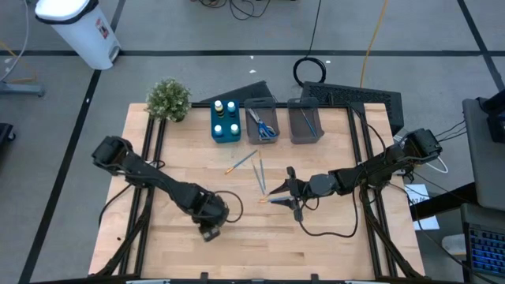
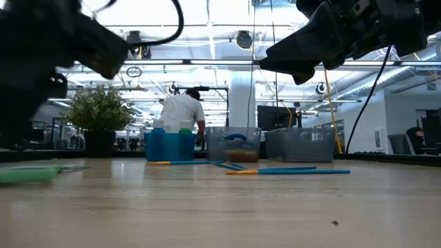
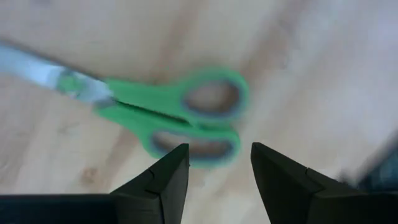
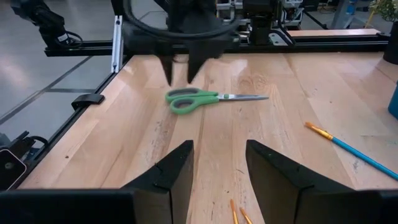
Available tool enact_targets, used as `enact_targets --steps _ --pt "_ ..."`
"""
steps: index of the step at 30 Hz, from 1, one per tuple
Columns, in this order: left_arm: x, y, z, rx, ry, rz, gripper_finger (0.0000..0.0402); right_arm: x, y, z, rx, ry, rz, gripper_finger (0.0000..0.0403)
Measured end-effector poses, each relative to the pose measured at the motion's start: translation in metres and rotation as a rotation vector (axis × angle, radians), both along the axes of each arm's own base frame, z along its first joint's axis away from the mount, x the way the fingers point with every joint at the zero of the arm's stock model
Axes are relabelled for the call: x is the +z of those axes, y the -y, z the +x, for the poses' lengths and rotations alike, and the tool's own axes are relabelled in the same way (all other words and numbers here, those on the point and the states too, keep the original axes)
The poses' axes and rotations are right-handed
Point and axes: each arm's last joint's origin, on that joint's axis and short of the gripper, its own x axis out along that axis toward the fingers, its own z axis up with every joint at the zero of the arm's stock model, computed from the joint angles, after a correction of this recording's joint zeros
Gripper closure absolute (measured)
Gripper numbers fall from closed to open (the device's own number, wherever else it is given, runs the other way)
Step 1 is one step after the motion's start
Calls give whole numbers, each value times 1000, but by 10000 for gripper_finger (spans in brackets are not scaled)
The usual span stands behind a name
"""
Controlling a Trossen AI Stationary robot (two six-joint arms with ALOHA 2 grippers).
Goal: Pick & Place Paint Supplies
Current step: Put the green scissors into the left black bin
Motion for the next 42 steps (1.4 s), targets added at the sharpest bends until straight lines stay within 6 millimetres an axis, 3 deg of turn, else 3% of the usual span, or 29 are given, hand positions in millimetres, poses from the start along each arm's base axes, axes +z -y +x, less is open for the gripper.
enact_targets --steps 5,9,19,29,42 --pt "-10 13 -3 356 -40 116 220 0 0 0 0 0 0 261" --pt "-21 26 -4 521 -82 111 220 0 0 0 0 1 0 261" --pt "-28 23 -2 599 -92 167 220 0 0 0 -6 -2 22 261" --pt "-28 19 0 607 -160 106 220 0 0 0 -6 -3 22 261" --pt "-28 19 3 746 -193 62 220 0 0 0 -15 -8 58 261"
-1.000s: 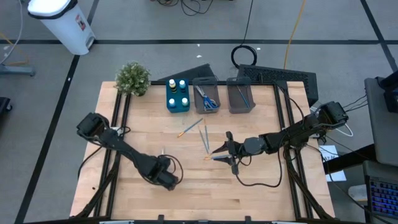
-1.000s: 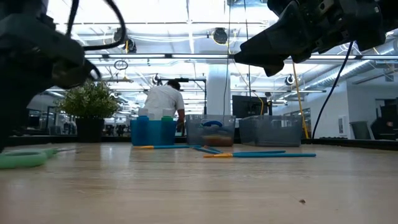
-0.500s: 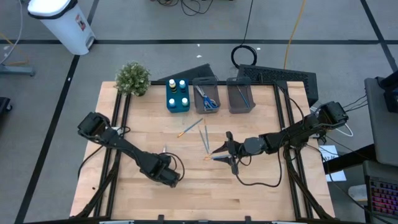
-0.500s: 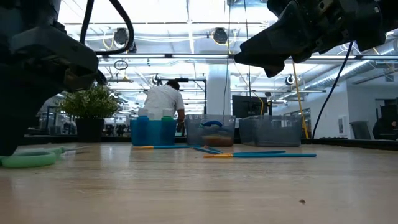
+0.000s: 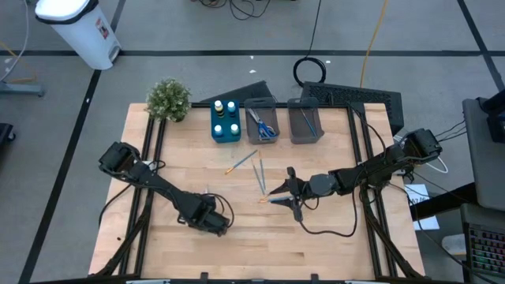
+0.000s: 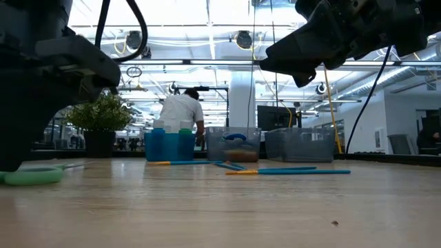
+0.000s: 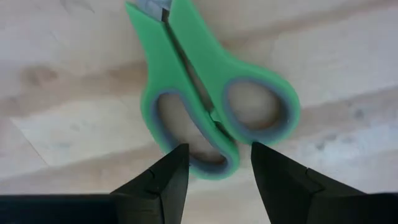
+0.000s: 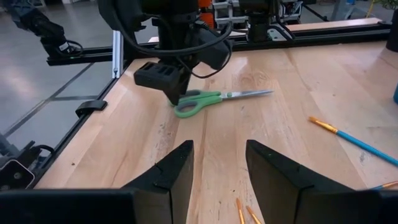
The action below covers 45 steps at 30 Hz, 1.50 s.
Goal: Pick & Place Paint Supplies
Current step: Put the green scissors into the left black bin
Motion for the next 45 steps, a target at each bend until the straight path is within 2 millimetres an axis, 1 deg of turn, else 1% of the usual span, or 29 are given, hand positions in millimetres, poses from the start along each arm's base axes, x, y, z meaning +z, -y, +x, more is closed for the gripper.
enact_targets --steps 3,8,12,18,22,27,32,39,45 --pt "1 2 1 -3 -3 -53 220 0 0 0 -6 -3 21 261" --pt "1 1 2 44 -26 -69 220 0 0 0 -3 -3 22 261" --pt "1 -4 5 106 -33 -76 220 0 0 0 -2 -3 22 261" --pt "1 -13 9 139 -31 -59 220 -1 0 0 -2 -11 19 261" --pt "0 -15 7 160 -52 -29 220 -2 0 -1 2 -20 10 261" --pt "0 -10 0 179 -93 -6 220 -2 0 -1 2 -27 7 261" --pt "-6 -11 -8 164 -131 18 220 -2 0 -1 2 -27 7 261" --pt "-10 -12 -11 59 -121 21 220 -2 0 -1 2 -28 7 261" --pt "-10 -12 -8 -69 -56 45 220 -2 0 -1 2 -28 6 261"
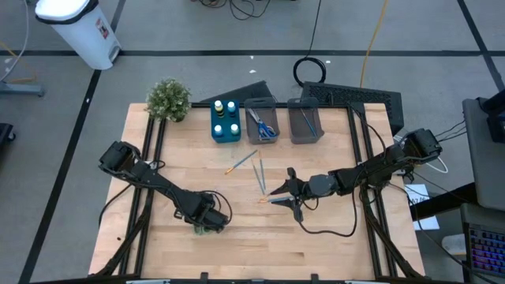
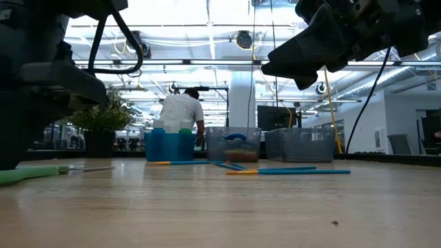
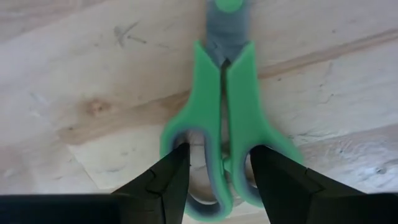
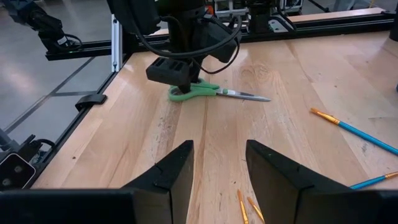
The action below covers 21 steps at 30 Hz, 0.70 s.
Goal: Pick & Place Paint Supplies
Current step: Put the green scissors into the left black bin
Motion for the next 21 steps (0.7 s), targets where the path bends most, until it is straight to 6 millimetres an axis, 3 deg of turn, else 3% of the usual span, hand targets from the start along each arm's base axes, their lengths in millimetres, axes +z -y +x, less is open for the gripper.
enact_targets --steps 6,13,21 --pt "0 2 -1 -50 9 5 229 -1 0 0 1 -5 -2 261" --pt "0 8 -5 -114 40 49 319 -1 0 0 1 -10 -3 261" --pt "0 8 -5 -388 78 48 319 -1 0 0 0 -10 -3 261"
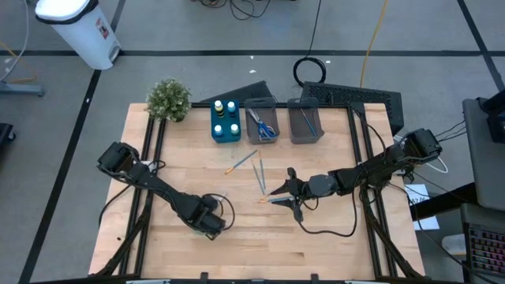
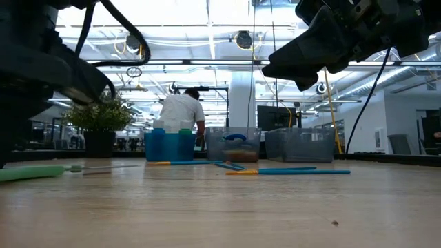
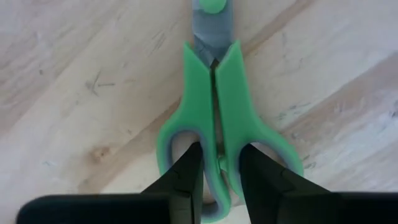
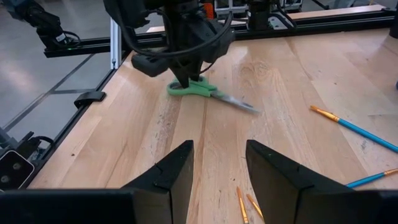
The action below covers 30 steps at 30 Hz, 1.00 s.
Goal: Pick & Place Paint Supplies
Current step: Put the green scissors into the left black bin
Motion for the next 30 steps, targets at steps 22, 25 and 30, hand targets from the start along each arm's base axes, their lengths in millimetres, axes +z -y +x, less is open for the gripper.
enact_targets --steps 22,25,30 --pt "98 -11 8 -80 419 388 319 3 0 1 -2 36 11 261" --pt "109 -18 15 -76 537 601 319 5 2 1 -68 53 -28 261" --pt "118 -40 31 -43 642 918 319 1 18 6 -324 71 -115 261"
